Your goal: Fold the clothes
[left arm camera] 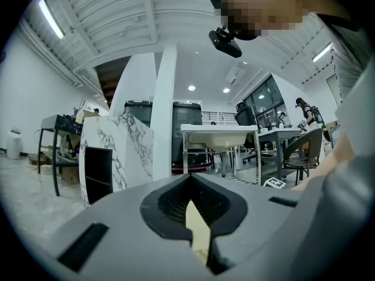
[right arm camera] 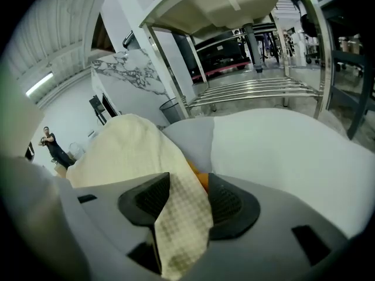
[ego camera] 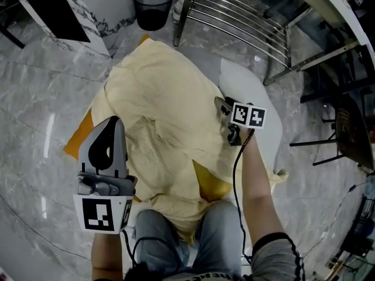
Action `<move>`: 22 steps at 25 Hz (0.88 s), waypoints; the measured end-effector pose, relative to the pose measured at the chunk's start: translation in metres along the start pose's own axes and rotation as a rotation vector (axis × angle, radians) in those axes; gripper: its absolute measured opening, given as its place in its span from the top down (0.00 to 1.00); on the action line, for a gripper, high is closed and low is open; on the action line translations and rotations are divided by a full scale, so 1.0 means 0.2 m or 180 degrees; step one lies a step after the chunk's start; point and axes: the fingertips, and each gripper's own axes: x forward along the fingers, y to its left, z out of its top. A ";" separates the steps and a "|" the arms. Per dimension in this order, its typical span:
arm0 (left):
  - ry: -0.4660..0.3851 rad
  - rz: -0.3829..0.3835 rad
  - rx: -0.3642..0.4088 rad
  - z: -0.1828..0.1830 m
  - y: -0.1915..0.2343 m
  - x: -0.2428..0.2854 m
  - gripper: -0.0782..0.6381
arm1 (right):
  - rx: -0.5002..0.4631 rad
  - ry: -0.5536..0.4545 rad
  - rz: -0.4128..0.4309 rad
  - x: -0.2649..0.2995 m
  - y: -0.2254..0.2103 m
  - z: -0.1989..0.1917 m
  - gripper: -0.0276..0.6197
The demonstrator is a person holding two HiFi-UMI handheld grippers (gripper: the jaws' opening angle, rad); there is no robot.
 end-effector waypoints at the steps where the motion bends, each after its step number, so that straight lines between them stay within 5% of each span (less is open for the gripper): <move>1: 0.0008 0.0018 -0.0005 0.00 0.01 0.01 0.89 | -0.0003 -0.0002 0.0019 0.00 0.01 0.00 0.65; 3: 0.0016 0.0045 -0.0005 0.00 0.02 0.01 0.89 | -0.0053 -0.0020 0.0008 -0.01 0.02 0.01 0.73; 5: 0.0003 0.0059 0.0000 0.01 0.03 0.02 0.89 | -0.0154 -0.0049 -0.0084 -0.04 0.04 0.02 0.94; 11: -0.0002 0.0131 -0.0041 0.08 0.07 -0.01 0.89 | -0.0263 -0.0291 -0.0005 -0.22 0.23 0.10 0.95; 22: -0.0029 0.0254 -0.0112 0.19 0.22 -0.20 0.89 | -0.0823 -0.0546 0.0585 -0.58 0.98 0.05 0.95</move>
